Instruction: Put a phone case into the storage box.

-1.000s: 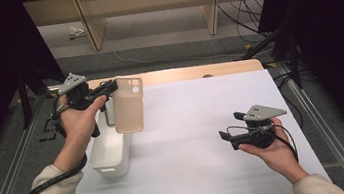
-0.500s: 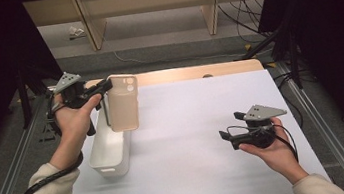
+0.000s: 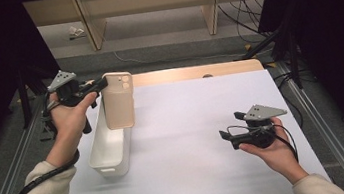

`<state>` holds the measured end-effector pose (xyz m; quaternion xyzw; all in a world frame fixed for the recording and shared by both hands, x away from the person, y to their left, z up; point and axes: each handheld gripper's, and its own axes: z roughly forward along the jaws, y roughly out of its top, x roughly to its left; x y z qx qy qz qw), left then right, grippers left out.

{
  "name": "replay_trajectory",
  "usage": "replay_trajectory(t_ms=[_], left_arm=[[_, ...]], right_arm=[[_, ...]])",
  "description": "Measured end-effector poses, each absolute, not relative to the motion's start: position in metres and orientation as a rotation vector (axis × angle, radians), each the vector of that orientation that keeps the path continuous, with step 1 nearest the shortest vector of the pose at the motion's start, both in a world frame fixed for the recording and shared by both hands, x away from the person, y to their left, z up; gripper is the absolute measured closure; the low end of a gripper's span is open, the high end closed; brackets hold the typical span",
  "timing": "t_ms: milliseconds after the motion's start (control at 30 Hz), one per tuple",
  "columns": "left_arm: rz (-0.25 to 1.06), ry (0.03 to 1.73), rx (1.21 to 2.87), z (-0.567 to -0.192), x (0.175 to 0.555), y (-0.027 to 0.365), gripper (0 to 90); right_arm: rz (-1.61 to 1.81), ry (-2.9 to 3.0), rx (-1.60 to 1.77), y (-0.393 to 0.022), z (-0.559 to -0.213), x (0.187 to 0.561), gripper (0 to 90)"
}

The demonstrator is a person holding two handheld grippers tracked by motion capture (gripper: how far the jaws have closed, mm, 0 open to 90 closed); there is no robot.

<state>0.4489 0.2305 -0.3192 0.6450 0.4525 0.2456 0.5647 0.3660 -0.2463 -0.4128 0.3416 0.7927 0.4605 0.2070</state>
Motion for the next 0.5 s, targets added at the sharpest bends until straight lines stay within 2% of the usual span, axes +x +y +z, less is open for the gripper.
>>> replay_trajectory(t_ms=[500], left_arm=[[0.587,1.076,1.509,-0.3186,0.4561,0.2386,83.2]], right_arm=[[1.281,2.209,0.954,-0.2466,-0.4132,0.3664,16.8]])
